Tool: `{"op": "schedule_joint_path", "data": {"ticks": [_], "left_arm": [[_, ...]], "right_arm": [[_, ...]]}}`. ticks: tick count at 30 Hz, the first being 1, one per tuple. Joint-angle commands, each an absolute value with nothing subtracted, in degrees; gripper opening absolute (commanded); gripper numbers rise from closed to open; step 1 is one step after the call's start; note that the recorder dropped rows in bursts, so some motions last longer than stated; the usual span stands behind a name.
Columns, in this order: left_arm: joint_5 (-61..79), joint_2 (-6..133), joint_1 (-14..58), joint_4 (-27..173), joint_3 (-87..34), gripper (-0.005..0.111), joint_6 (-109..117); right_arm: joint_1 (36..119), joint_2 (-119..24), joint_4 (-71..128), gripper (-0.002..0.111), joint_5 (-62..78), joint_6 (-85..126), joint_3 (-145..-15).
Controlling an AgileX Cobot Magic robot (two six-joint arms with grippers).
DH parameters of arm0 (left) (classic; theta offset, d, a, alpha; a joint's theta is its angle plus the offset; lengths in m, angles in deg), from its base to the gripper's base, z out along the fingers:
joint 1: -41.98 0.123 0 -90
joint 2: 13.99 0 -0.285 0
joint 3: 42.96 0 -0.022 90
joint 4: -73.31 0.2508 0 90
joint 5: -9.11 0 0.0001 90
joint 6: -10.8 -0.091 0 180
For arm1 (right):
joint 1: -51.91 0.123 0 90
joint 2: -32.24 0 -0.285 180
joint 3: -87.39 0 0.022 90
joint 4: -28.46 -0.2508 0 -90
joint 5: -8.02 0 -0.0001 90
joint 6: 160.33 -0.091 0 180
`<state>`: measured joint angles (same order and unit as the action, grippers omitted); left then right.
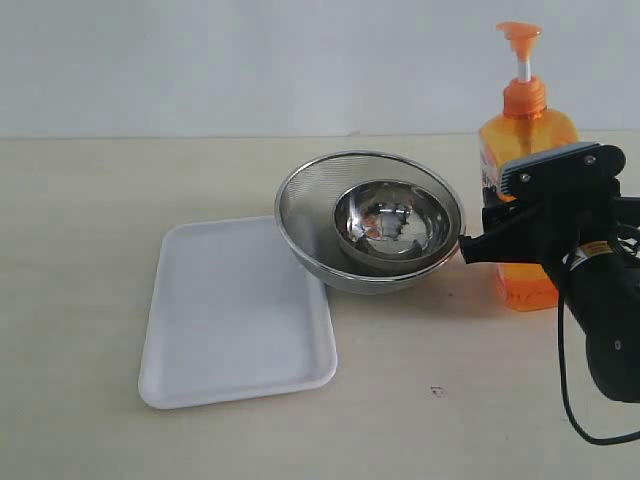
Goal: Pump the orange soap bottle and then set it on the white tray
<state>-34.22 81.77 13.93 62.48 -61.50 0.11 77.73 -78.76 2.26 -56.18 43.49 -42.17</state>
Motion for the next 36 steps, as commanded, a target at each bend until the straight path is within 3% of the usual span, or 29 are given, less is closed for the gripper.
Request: {"op": "schedule_joint_path", "data": {"ticks": [1, 16, 36], "left_arm": [[-41.3, 83.1, 13.4, 60.2, -67.3, 0.005, -1.7], [-40.3, 95.3, 13.2, 30.5, -69.1, 0.005, -28.1], [-35.4, 101.8, 13.2, 19.0, -69.1, 0.005, -39.6]], "right_arm": [[77.7, -77.9, 4.1, 0.0, -61.9, 44.6, -42.9], [77.7, -77.9, 9.2, 0.0, -61.9, 53.2, -42.9], [77.7, -77.9, 8.2, 0.0, -61.9, 52.6, -42.9]]}}
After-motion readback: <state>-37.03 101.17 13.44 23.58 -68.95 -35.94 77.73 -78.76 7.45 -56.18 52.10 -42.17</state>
